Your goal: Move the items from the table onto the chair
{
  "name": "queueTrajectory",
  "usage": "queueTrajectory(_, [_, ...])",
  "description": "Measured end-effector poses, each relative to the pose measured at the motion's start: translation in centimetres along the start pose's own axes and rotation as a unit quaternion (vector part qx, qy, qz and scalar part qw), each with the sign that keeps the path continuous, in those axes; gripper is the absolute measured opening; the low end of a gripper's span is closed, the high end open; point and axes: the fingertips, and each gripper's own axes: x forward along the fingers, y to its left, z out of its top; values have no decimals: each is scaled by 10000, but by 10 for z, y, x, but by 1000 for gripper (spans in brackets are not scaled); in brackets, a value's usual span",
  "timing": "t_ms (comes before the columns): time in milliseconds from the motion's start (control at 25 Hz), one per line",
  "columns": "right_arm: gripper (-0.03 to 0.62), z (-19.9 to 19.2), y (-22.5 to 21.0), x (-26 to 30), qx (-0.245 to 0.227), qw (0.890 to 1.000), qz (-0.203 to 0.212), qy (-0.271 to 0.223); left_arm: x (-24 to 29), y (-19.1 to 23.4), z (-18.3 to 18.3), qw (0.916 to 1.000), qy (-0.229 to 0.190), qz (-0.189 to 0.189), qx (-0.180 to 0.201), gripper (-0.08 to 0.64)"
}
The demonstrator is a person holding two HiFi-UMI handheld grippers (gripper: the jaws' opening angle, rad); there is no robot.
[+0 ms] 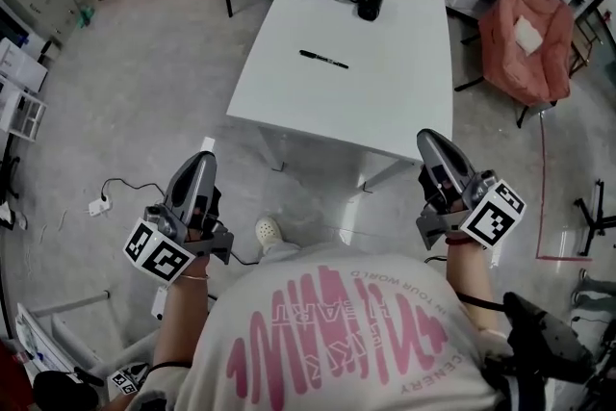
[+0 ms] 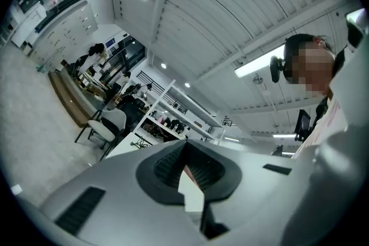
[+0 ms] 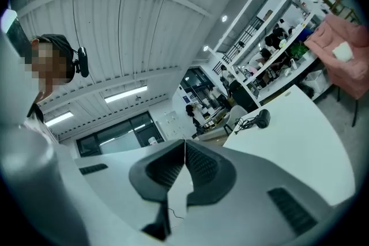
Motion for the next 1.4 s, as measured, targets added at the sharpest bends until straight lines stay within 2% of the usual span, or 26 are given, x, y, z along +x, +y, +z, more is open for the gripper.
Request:
queueTrajectory(400, [14, -14, 11, 111, -15, 9999, -117, -45, -10, 88, 59, 9996, 189, 7, 208, 9])
queueTrajectory(640, [14, -29, 10, 169, 227, 9992, -240, -223, -16, 132, 89, 9974, 397, -68, 595, 9])
queueTrajectory(760, [14, -38, 14, 196, -32, 9995, -328, 11, -20, 154, 98, 9972, 446, -110, 592, 9])
queueTrajectory(880, [14, -54, 11, 214, -750, 9943, -568, 504, -17, 177, 106, 9983, 346, -125, 456, 9])
queueTrajectory(960, [14, -65, 2, 219, -986, 9892, -775, 753, -12, 189, 109, 9992, 247, -169, 279, 9])
queueTrajectory(1160, [14, -79, -27, 220, -997, 9813, -1280, 1033, 3, 211, 116, 9990, 256, -242, 263, 9])
queueTrajectory(1320, [14, -80, -52, 221, -941, 9762, -1672, 1008, 15, 227, 110, 9968, 630, -325, 378, 9])
queueTrajectory(1400, [14, -87, -65, 226, -904, 9734, -1818, 1061, 19, 241, 102, 9954, 826, -396, 276, 9])
